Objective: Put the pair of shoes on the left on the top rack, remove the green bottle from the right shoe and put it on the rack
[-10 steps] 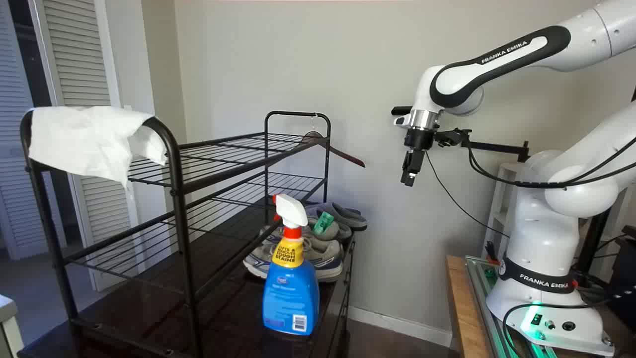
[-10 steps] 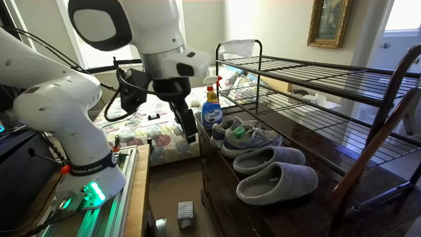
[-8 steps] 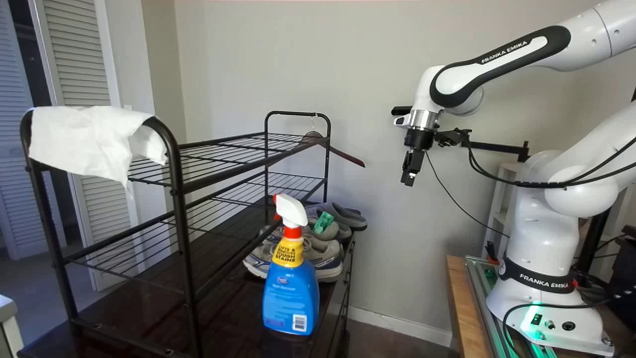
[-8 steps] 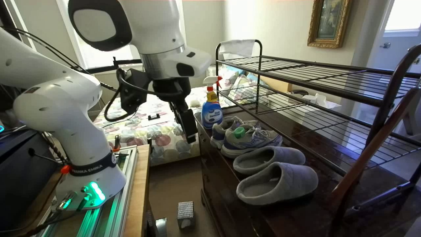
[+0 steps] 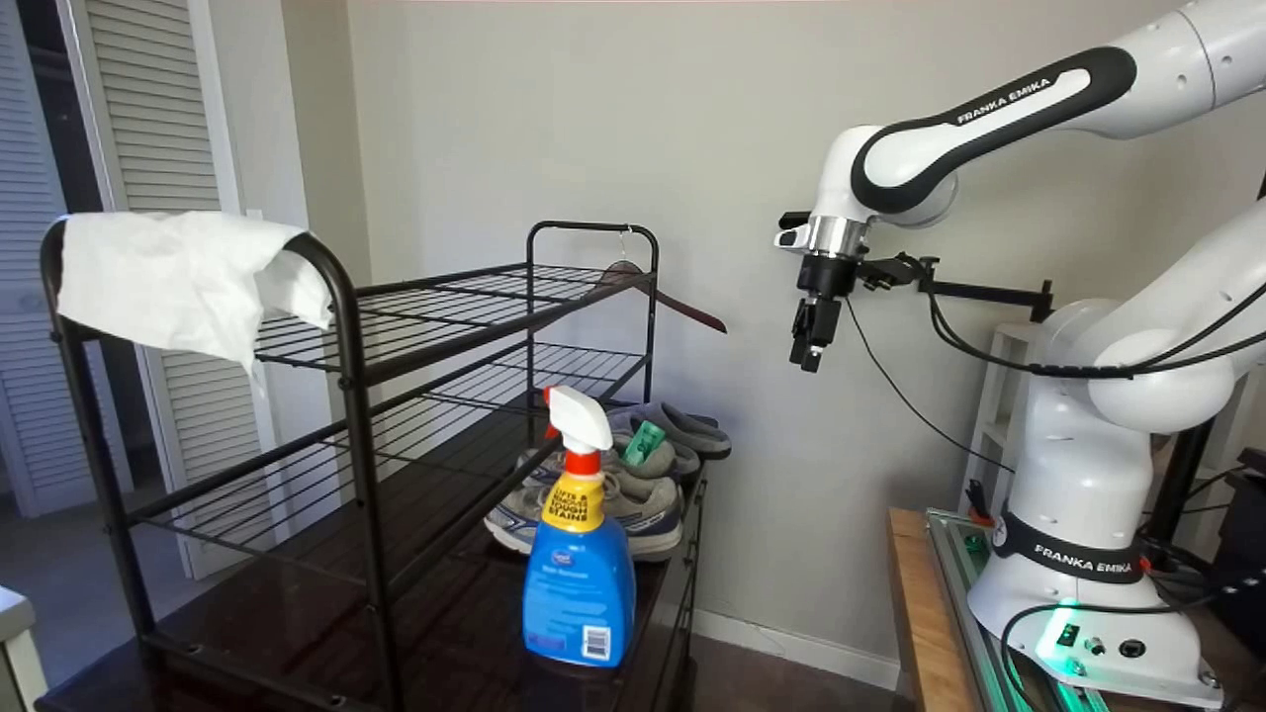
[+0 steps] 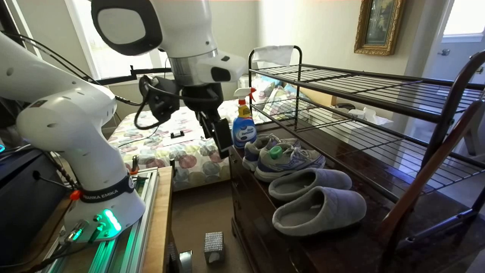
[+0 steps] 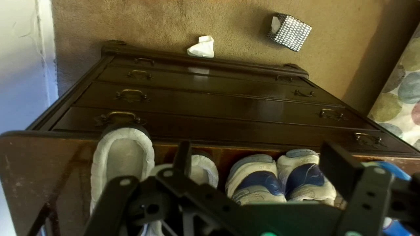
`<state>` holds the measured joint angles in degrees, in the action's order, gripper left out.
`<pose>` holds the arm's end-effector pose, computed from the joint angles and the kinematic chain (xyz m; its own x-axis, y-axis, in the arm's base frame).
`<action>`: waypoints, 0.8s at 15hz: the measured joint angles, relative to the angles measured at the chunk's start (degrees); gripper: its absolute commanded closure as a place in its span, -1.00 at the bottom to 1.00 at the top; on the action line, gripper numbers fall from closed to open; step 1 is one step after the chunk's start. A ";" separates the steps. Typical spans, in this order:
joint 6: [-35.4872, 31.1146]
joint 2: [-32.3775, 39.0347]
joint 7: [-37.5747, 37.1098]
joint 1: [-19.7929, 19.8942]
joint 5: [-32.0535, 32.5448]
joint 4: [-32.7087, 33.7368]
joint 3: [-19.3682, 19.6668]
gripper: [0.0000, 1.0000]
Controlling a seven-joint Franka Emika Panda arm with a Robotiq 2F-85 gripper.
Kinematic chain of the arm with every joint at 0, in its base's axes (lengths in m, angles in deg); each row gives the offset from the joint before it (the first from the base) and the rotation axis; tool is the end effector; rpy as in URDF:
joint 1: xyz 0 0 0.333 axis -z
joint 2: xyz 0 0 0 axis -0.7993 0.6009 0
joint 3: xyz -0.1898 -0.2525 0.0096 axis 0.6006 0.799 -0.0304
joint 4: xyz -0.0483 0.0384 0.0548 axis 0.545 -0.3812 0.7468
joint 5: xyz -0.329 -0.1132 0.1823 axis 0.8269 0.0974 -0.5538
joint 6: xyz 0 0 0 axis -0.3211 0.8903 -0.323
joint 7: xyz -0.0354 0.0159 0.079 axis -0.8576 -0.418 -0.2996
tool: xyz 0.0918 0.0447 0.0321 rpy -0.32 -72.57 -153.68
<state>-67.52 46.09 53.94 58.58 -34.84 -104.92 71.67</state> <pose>0.2938 -0.1542 0.4088 0.9636 0.2226 0.1481 0.2399 -0.9644 -0.1110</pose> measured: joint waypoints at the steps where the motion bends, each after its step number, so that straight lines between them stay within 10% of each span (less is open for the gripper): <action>1: -0.65 0.43 0.02 -1.33 -0.26 -0.01 -1.24 -1.00; 12: -25.62 12.70 -9.22 -13.18 -5.68 -0.08 -14.16 -1.00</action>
<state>-93.15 58.79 44.71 45.40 -40.53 -105.00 57.51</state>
